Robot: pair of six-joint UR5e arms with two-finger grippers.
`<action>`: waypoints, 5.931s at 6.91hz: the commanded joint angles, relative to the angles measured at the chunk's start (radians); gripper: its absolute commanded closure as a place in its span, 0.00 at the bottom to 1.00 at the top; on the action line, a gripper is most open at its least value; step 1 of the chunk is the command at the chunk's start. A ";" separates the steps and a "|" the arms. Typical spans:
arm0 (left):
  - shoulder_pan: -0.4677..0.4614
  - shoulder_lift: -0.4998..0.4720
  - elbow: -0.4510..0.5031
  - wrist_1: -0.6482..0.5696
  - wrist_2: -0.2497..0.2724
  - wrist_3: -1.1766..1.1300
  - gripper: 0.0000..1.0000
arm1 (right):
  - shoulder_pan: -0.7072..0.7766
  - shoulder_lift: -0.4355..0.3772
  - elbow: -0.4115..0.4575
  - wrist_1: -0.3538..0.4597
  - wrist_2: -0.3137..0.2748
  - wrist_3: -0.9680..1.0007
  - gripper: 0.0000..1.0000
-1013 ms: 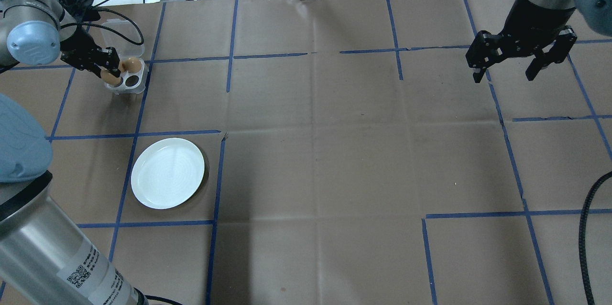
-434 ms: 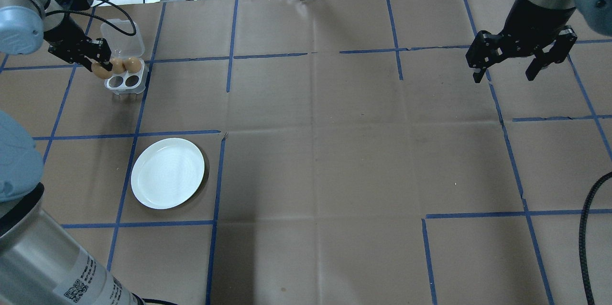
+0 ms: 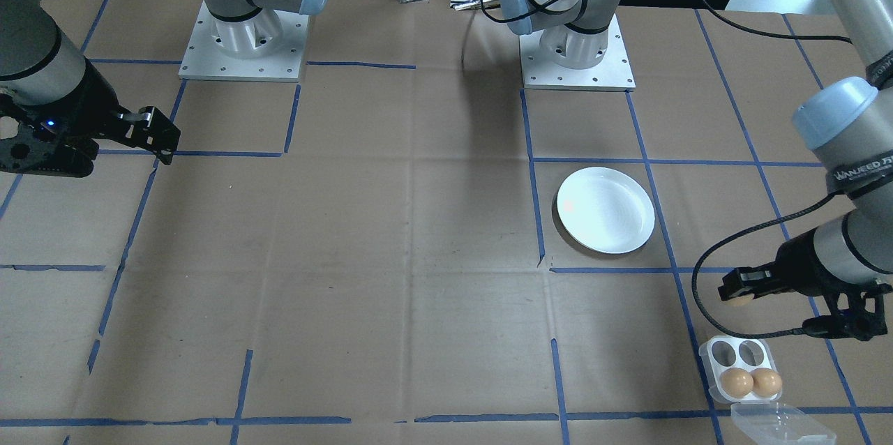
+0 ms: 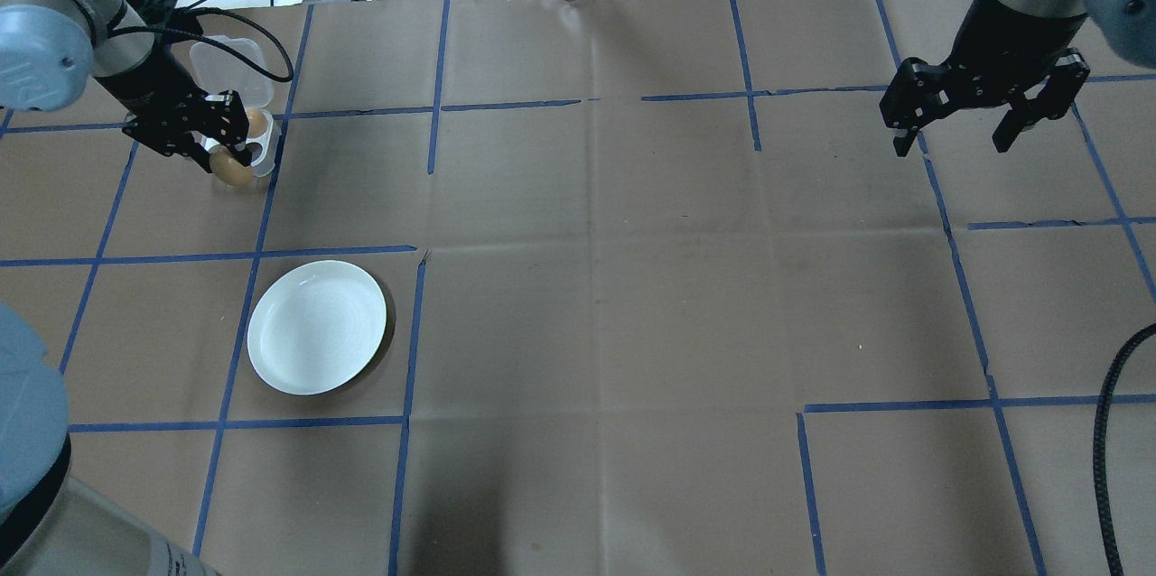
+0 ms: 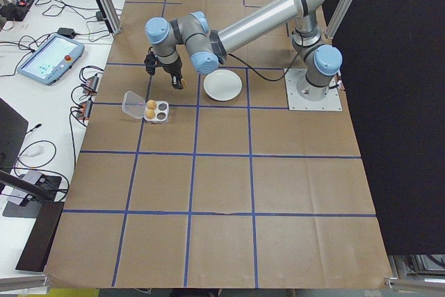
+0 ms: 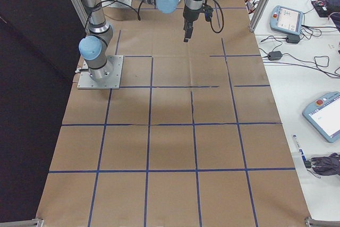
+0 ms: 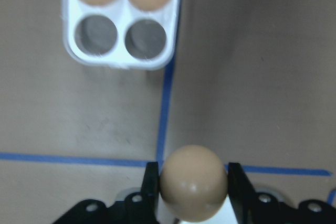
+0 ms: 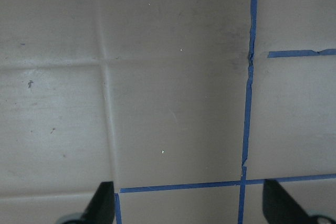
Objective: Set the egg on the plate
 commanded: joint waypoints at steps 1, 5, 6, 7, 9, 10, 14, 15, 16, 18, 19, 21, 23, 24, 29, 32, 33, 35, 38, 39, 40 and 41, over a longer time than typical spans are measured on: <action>-0.008 0.116 -0.209 -0.002 -0.013 -0.059 0.77 | 0.000 0.000 0.000 0.000 0.000 0.000 0.00; -0.005 0.165 -0.388 0.080 -0.013 -0.088 0.10 | 0.000 0.000 0.000 0.000 0.000 0.000 0.00; -0.004 0.171 -0.380 0.080 -0.012 -0.096 0.01 | 0.000 0.000 0.000 0.000 0.000 0.000 0.00; 0.005 0.179 -0.370 0.080 -0.007 -0.094 0.01 | 0.000 0.000 0.000 0.000 0.000 0.000 0.00; 0.027 0.129 -0.228 0.116 0.003 0.032 0.01 | 0.000 0.000 0.000 0.000 0.000 0.000 0.00; 0.028 0.069 -0.125 0.115 0.005 0.153 0.01 | 0.000 0.000 0.000 0.000 0.000 0.000 0.00; 0.058 -0.155 0.115 0.212 0.037 0.940 0.01 | 0.000 0.000 0.000 0.000 0.000 0.000 0.00; 0.071 -0.190 0.143 0.228 0.054 1.029 0.00 | 0.000 0.000 0.000 0.000 0.000 0.000 0.00; 0.073 -0.195 0.158 0.250 0.092 1.070 0.00 | 0.000 0.000 0.000 0.000 0.000 0.000 0.00; 0.067 -0.221 0.176 0.287 0.089 1.169 0.00 | 0.000 0.000 0.000 0.000 0.000 0.000 0.00; 0.067 -0.233 0.187 0.287 0.080 1.174 0.00 | 0.000 0.000 0.000 0.000 0.000 0.000 0.00; 0.061 -0.279 0.213 0.325 0.038 1.273 0.02 | 0.000 0.000 0.000 0.000 0.000 0.000 0.00; 0.059 -0.331 0.264 0.325 0.034 1.344 0.02 | 0.000 0.000 0.000 0.000 0.000 0.000 0.00; 0.059 -0.344 0.266 0.325 0.034 1.360 0.02 | 0.000 0.000 0.000 0.000 0.000 0.000 0.00; 0.059 -0.367 0.270 0.325 0.004 1.372 0.05 | 0.000 0.000 0.000 0.000 0.000 0.000 0.00; 0.058 -0.365 0.269 0.325 0.008 1.371 0.18 | 0.000 0.000 0.000 0.000 0.000 0.000 0.00; 0.058 -0.361 0.269 0.325 0.016 1.369 0.33 | 0.000 0.000 0.000 0.000 0.000 0.000 0.00; 0.056 -0.347 0.269 0.325 0.017 1.369 0.71 | 0.000 0.000 0.000 0.000 0.000 0.000 0.00; 0.054 -0.295 0.269 0.322 0.020 1.369 0.91 | 0.000 0.000 0.000 0.000 0.000 0.000 0.00; 0.054 -0.265 0.257 0.308 0.020 1.369 0.91 | 0.000 0.000 0.000 0.000 0.000 0.000 0.00; 0.051 -0.220 0.226 0.269 0.020 1.345 0.91 | 0.000 0.000 0.000 0.000 0.000 0.000 0.00; 0.050 -0.174 0.183 0.235 0.020 1.266 0.91 | 0.000 0.000 0.000 0.000 0.000 0.000 0.00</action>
